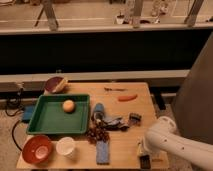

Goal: Wipe table surface with eraser

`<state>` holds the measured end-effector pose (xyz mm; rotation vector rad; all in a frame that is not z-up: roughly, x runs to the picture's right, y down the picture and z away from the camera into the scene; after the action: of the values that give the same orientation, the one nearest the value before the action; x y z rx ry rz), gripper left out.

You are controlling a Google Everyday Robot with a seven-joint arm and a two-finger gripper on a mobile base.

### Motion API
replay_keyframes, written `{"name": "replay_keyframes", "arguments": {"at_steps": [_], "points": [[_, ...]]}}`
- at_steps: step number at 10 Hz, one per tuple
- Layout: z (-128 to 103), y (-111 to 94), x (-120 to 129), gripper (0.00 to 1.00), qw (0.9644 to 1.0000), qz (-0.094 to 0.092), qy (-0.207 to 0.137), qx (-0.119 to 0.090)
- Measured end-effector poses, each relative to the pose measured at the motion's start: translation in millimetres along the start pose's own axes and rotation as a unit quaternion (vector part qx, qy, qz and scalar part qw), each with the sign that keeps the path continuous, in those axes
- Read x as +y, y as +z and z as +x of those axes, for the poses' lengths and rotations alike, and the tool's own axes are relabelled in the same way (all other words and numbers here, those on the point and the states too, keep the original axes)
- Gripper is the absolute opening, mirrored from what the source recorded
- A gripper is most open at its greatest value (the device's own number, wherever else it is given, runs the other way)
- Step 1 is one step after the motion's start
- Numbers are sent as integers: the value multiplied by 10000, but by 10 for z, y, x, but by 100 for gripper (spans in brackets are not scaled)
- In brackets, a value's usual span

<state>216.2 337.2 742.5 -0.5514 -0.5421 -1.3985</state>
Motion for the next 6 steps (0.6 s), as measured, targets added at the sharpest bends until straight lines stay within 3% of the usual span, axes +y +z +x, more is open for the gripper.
{"name": "replay_keyframes", "arguments": {"at_steps": [3,6], "points": [[389,23,193,0,9984,97,560,19],[738,-74,182,0,9962,291,818,116]]}}
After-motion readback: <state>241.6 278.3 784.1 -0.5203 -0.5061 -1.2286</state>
